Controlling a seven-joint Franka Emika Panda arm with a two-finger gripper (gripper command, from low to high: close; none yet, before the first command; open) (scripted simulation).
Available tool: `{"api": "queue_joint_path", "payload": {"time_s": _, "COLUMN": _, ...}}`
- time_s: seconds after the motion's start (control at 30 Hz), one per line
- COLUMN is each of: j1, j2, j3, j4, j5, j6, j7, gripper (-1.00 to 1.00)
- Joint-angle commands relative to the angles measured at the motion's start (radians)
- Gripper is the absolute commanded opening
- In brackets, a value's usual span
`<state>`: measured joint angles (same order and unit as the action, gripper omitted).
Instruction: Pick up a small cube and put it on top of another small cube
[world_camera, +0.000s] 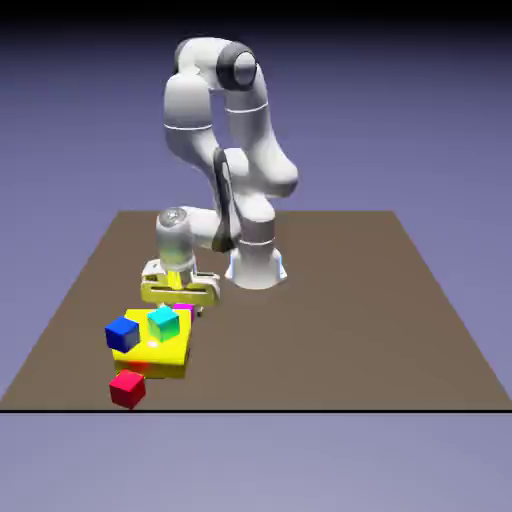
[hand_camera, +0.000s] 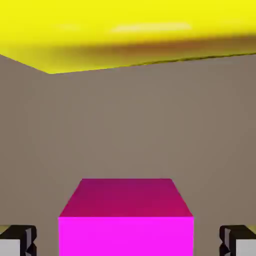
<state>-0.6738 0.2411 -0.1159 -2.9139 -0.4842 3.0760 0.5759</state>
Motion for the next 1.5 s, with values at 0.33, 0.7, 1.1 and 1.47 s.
{"api": "queue_joint_path", "payload": {"time_s": 0.33, "j1": -0.196, "j2": -0.336, "j3": 0.306, "j4": -0.066, "j5": 0.384, "j6": -0.266, "j7": -0.283, "gripper": -1.00}}
{"api": "queue_joint_path", "payload": {"time_s": 0.7, "j1": 0.059, "j2": -0.243, "j3": -0.039, "j4": 0.096, "j5": 0.703, "j6": -0.277, "j7": -0.340, "gripper": -1.00}}
{"api": "queue_joint_path", "payload": {"time_s": 1.1, "j1": 0.420, "j2": -0.248, "j3": -0.258, "j4": 0.361, "j5": 0.703, "j6": -0.529, "j7": -0.076, "gripper": -1.00}}
{"api": "queue_joint_path", "payload": {"time_s": 1.47, "j1": 0.567, "j2": -0.297, "j3": -0.247, "j4": 0.490, "j5": 0.459, "j6": -0.796, "j7": 0.218, "gripper": -1.00}}
